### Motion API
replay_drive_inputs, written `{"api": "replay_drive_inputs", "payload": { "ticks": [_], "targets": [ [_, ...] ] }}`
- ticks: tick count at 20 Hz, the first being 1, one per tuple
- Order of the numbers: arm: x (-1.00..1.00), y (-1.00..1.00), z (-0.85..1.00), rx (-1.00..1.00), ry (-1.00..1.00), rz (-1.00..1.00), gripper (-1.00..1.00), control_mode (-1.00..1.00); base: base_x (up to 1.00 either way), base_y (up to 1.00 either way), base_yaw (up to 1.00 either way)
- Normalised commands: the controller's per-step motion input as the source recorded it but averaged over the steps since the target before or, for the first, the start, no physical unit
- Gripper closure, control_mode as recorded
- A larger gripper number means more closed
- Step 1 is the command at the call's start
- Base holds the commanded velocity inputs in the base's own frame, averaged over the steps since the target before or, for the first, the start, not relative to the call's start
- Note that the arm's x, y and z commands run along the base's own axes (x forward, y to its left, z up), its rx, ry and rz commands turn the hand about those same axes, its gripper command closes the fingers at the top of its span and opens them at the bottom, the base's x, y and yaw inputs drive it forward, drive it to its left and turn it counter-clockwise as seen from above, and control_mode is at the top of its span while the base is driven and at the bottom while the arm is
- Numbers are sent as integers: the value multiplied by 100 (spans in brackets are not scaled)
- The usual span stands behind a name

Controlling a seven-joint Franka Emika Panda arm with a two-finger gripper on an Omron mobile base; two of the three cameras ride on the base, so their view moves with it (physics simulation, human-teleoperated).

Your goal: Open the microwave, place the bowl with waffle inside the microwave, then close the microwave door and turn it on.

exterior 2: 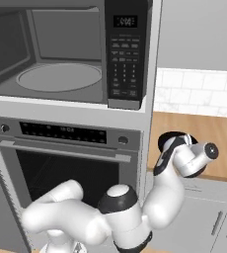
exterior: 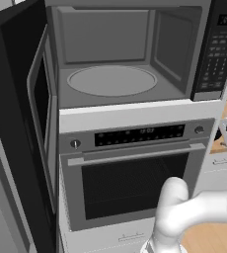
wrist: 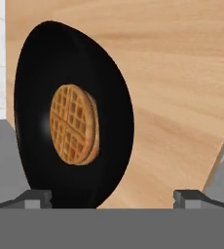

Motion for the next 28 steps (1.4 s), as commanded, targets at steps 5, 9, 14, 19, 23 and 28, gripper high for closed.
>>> {"api": "replay_drive_inputs", "payload": {
  "ticks": [5,9,14,19,23,28],
  "targets": [
    [16,-6,-18,0,4,-2,-100,-100,0,0,0],
    [7,-1,-29,0,2,0,-100,-100,0,0,0],
    [16,0,-16,0,3,-2,-100,-100,0,0,0],
    [30,0,0,0,2,-3,-100,-100,0,0,0],
    [16,0,-2,0,0,-1,-100,-100,0,0,0],
    [0,0,-2,0,0,0,-100,-100,0,0,0]
  ]
}}
